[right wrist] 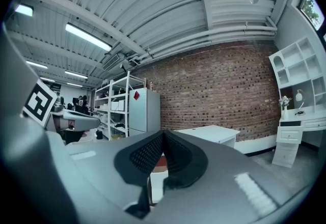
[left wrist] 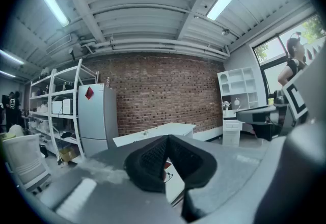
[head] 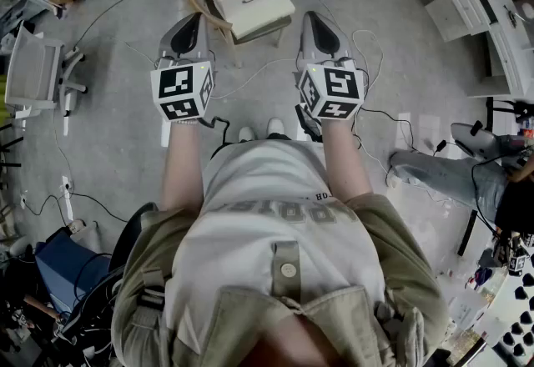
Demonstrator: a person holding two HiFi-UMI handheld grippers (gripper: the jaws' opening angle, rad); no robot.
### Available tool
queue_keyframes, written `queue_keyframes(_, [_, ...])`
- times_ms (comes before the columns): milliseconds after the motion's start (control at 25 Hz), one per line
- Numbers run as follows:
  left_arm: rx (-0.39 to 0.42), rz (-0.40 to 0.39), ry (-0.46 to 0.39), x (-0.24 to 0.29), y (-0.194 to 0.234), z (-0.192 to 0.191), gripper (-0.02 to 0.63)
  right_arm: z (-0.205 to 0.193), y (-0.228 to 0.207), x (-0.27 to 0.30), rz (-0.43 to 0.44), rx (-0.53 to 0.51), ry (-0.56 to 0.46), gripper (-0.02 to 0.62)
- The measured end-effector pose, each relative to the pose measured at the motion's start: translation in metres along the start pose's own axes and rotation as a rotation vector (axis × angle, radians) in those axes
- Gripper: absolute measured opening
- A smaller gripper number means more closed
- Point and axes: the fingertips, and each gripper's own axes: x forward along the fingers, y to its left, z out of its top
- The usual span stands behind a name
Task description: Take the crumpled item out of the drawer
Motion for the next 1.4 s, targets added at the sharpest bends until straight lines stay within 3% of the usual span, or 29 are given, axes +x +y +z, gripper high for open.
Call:
queue_keyframes(800, [-0.016, 0.022, 0.022, 0.008, 0.0, -0.005, 0.008, -0.005, -0.009, 0.009, 0.02, -0.022, 0.021, 0.002])
queue_keyframes(1000, [-0.027, 0.045, 0.026, 0.009, 0.002, -0.004, 0.008, -0.006, -0.018, 0.017, 0.039, 0.009, 0.022, 0.002])
queue_keyframes(1160, [-0.046, 0.099, 0.001, 0.005, 0.011, 0.003, 0.008, -0.001, -0.034, 0.02, 0.05, 0.099, -0.02, 0.005])
queue_keyframes(1200, [-0.054, 0.119, -0.008, 0.004, 0.014, 0.005, 0.01, 0.001, -0.038, 0.021, 0.058, 0.118, -0.031, 0.019])
queue_keyframes(1320, [-0.066, 0.167, -0.021, 0.004, 0.02, 0.01, 0.193, 0.005, -0.044, 0.025, 0.114, 0.138, -0.047, 0.263])
queue_keyframes(1400, [-0.066, 0.189, -0.023, 0.005, 0.023, 0.01, 0.269, 0.005, -0.048, 0.029, 0.143, 0.136, -0.054, 0.319])
